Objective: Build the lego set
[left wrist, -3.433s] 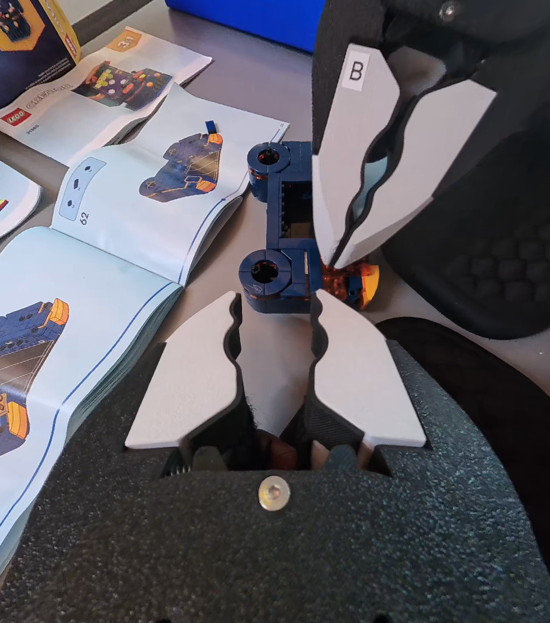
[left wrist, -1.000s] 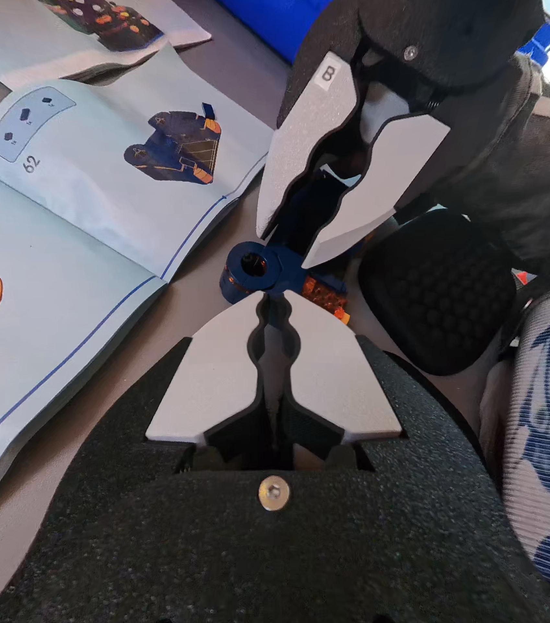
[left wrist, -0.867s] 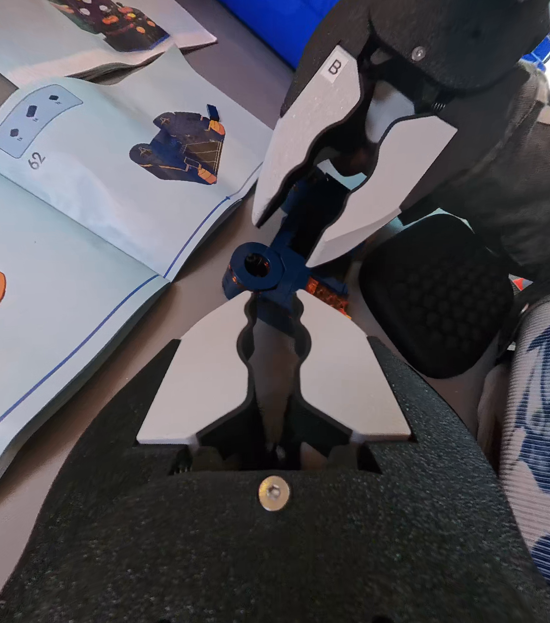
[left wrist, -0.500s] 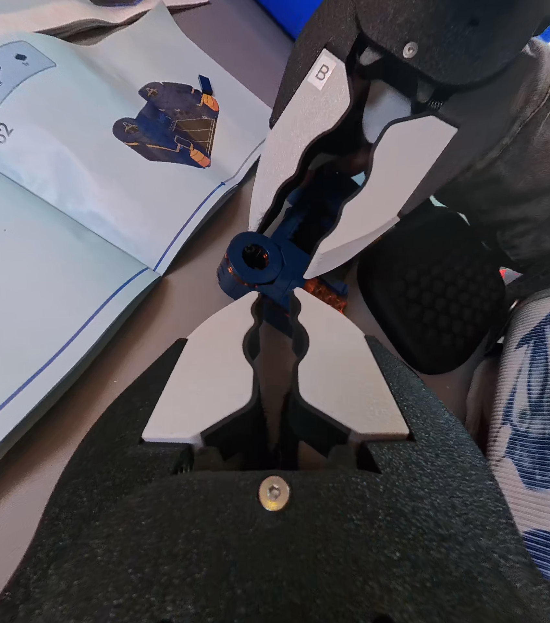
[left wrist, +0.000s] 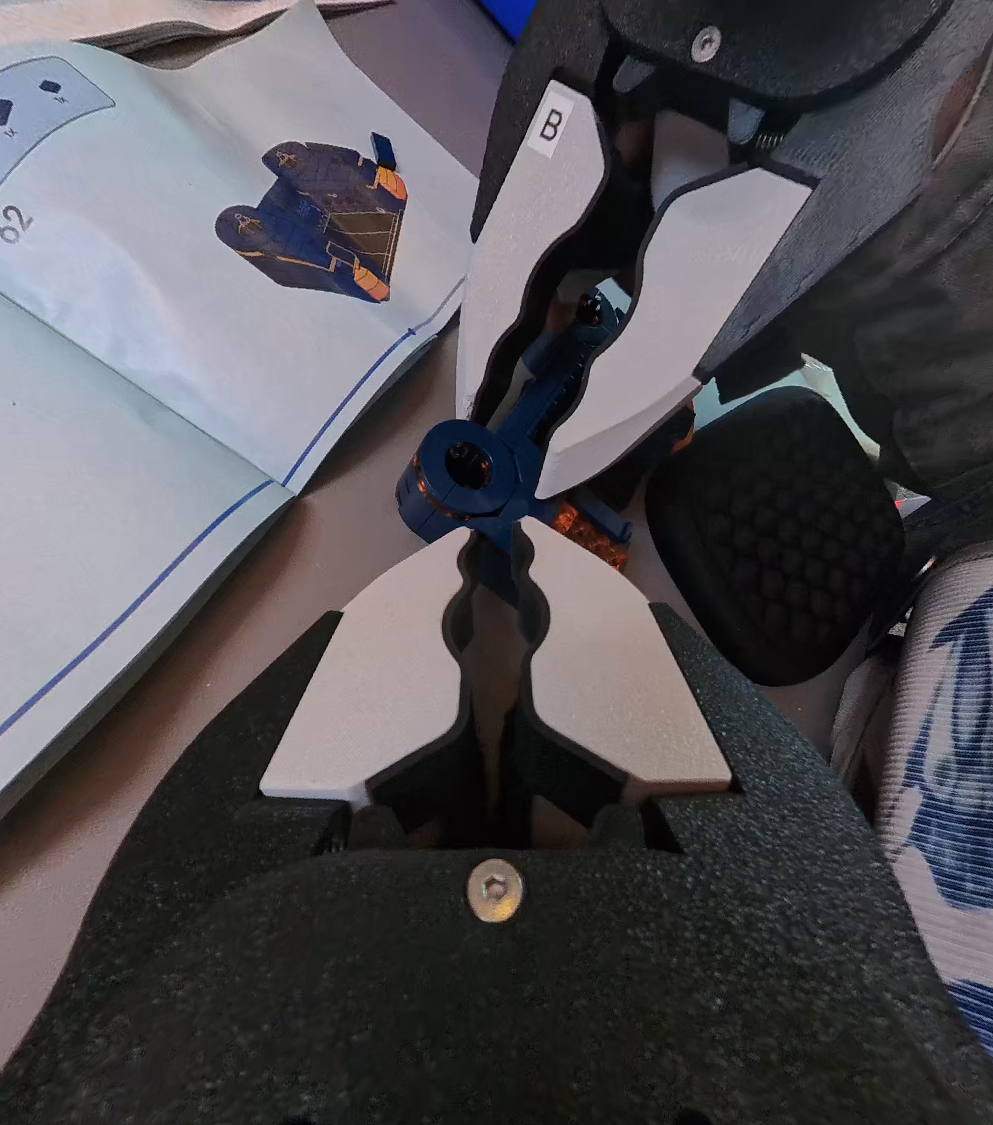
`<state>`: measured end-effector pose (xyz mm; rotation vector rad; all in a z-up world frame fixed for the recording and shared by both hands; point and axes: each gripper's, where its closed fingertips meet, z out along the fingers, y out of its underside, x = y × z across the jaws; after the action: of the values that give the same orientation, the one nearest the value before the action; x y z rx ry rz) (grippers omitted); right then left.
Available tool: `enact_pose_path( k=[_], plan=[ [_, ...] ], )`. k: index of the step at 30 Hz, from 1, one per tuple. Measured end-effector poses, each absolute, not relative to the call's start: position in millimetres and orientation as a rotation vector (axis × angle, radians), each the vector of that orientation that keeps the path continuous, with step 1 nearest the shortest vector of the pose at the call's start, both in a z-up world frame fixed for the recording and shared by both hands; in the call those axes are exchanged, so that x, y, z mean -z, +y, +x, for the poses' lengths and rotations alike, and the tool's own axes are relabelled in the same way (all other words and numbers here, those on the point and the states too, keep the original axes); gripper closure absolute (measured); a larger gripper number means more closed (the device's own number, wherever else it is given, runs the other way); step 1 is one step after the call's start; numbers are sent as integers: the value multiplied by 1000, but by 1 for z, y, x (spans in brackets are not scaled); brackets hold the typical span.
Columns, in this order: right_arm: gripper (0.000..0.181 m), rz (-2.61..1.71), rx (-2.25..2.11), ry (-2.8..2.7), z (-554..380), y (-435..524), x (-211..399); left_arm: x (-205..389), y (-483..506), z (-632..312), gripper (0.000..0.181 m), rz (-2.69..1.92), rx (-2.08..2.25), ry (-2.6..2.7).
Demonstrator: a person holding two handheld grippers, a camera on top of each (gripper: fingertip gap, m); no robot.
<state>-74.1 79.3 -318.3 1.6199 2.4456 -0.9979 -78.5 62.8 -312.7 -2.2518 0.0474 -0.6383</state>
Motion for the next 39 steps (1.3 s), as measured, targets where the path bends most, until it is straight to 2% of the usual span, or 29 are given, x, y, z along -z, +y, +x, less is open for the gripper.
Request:
enact_pose_path(
  k=[4, 5, 6, 9, 14, 18, 20, 24, 30, 39],
  plan=[
    [154, 1581, 998, 2560, -76, 82, 316, 312, 63, -79, 171, -2240, 645, 30],
    [168, 1604, 1036, 2633, -80, 87, 312, 312, 63, -81, 171, -2230, 648, 10],
    [174, 1625, 1109, 2680, -84, 91, 305, 311, 63, -83, 171, -2218, 658, -12],
    [179, 1609, 1302, 2725, -77, 90, 287, 300, 63, -87, 169, -2133, 750, -58],
    [171, 1481, 1255, 2831, -41, 64, 298, 297, 60, -88, 166, -2121, 729, -48],
    [159, 1552, 1137, 2858, -25, 58, 311, 313, 54, -77, 145, -2258, 684, 52],
    [157, 1566, 1024, 2951, -21, 61, 318, 313, 50, -71, 141, -2276, 696, 98],
    [157, 1563, 813, 3042, -9, 72, 327, 314, 41, -55, 139, -2305, 708, 229],
    [161, 1654, 787, 3020, 5, 101, 325, 308, 38, -12, 144, -2284, 752, 450],
    [161, 1707, 856, 3019, 6, 123, 328, 290, 44, -20, 152, -2003, 646, 795]
  ],
)
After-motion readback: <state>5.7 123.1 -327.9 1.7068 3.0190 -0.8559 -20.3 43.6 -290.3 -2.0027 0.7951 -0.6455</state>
